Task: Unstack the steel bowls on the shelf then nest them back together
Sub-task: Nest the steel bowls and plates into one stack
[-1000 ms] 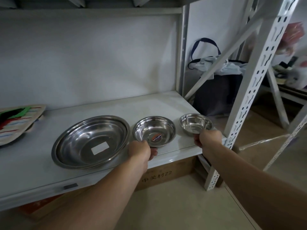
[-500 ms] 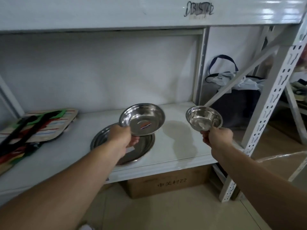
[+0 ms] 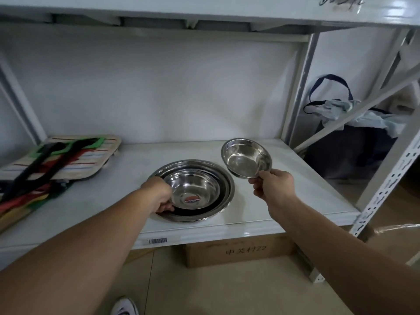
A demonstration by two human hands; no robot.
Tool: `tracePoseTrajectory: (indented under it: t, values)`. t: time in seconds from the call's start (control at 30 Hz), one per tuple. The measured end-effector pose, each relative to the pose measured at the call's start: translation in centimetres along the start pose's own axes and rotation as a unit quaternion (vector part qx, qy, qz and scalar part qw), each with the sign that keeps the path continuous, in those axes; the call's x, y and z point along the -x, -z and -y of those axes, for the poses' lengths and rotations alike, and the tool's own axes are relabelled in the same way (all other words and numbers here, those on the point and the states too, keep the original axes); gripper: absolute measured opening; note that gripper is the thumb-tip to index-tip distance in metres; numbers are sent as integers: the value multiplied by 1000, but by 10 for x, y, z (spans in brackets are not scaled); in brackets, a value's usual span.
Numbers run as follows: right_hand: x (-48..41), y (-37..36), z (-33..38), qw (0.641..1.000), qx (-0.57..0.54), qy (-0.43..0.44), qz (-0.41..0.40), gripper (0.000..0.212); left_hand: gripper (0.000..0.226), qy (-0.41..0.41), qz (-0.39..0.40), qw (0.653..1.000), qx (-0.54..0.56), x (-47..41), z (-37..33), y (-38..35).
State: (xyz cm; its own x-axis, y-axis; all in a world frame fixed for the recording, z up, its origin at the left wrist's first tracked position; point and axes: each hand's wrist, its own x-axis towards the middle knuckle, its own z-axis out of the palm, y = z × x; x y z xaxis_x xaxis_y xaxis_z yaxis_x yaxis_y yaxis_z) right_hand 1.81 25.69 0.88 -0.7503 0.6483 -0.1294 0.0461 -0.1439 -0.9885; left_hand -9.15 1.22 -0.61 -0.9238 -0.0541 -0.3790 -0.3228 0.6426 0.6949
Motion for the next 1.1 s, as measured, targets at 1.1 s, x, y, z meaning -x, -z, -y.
tracePoseTrajectory:
  t: [1.1]
  values:
    - [-39, -84, 8, 783, 593, 129, 137, 29, 50, -65, 33, 990, -124, -28, 9, 60]
